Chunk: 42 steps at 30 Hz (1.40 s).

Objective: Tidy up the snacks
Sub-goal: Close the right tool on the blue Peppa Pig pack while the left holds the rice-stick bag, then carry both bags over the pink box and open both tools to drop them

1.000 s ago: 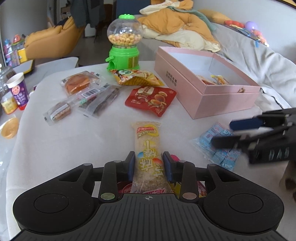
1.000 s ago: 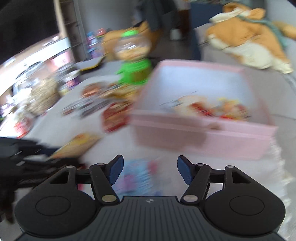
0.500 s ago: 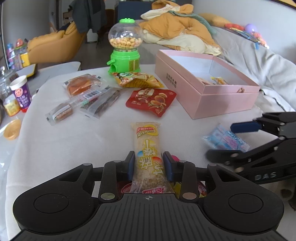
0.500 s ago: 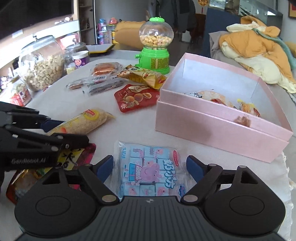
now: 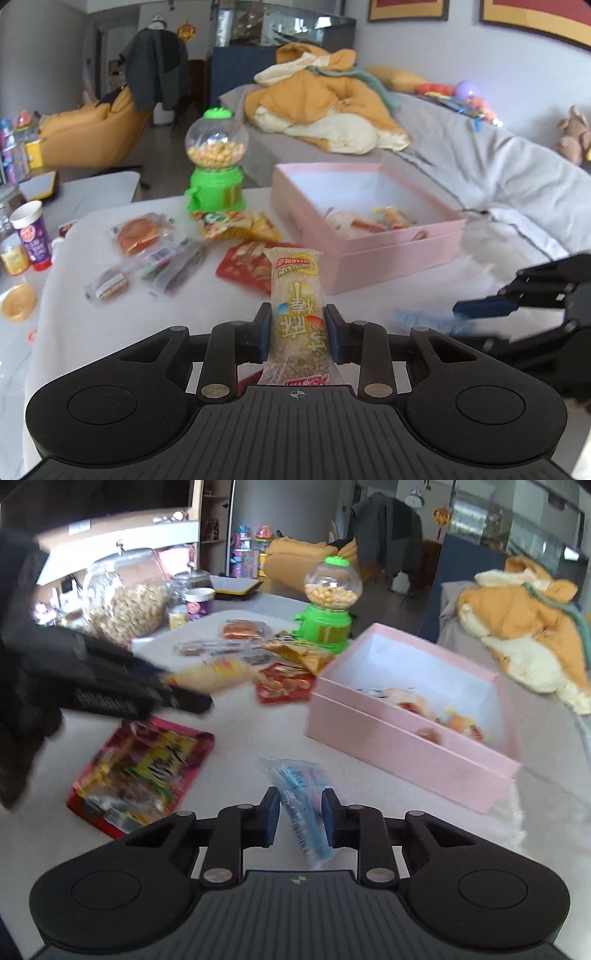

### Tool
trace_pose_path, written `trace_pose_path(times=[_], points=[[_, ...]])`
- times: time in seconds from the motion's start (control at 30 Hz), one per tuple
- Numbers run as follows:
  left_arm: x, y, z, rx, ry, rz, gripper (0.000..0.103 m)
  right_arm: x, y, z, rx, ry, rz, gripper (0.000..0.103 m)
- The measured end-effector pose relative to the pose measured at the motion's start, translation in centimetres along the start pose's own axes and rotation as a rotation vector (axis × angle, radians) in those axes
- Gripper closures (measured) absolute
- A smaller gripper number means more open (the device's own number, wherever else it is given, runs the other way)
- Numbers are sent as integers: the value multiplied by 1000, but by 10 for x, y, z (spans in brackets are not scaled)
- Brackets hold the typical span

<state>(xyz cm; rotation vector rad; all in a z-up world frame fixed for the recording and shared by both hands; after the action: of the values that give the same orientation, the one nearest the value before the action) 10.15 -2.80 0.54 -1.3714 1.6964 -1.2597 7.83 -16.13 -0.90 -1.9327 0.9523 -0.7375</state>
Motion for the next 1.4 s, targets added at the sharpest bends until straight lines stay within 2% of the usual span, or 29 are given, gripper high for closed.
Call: trace_pose_path(times=[0.07, 0.13, 0.33, 0.43, 0.53, 0.67, 0.73, 0.77, 0.83, 0.9, 1.0, 1.1, 1.2, 1.3, 1.4], points=[[6, 2, -2, -7, 15, -12, 69, 6, 10, -6, -22, 21, 5, 53], [11, 8, -2, -18, 19, -16, 69, 14, 21, -14, -35, 50, 30, 42], [7, 27, 5, -65, -8, -57, 69, 21, 41, -26, -82, -8, 227, 41], [3, 31, 3, -71, -19, -68, 69, 20, 32, -28, -48, -9, 259, 41], [2, 34, 2, -79, -33, -80, 69, 21, 21, -18, -23, 32, 295, 32], [5, 36, 3, -108, -50, -86, 69, 21, 32, 20, -134, 54, 407, 31], [8, 33, 2, -103, -40, -82, 69, 16, 28, 26, -109, 81, 356, 30], [11, 30, 2, -100, -34, -82, 69, 12, 27, 29, -115, 83, 317, 42], [16, 21, 3, -86, -14, -85, 69, 8, 24, 26, -110, 60, 269, 44], [21, 5, 6, -57, 4, -86, 69, 12, 19, 20, -93, 32, 273, 44], [34, -34, 19, 4, 29, -79, 69, 33, -8, 3, -3, 83, 243, 44], [52, -82, 38, 75, 42, -41, 69, 74, -59, -11, 122, 164, 256, 44], [69, -118, 58, 108, 51, -10, 69, 121, -110, -14, 197, 221, 286, 44], [80, -132, 79, 104, 52, 12, 69, 157, -143, -7, 218, 254, 300, 44], [80, -126, 103, 46, 67, -5, 69, 170, -156, 6, 213, 264, 259, 44]])
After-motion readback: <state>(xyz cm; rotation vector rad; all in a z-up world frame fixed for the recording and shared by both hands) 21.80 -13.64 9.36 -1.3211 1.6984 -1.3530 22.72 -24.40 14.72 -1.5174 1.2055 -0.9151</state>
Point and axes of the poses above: each gripper's, at about its wrist camera, not at the fingertips, and z roughly the way its jaws point, x to its right, y to its underside, the point moved 10 cm from there along z, roughly the way its jaws point, and after that the axes turned 15 degrees about x, right-handed, at the moved point
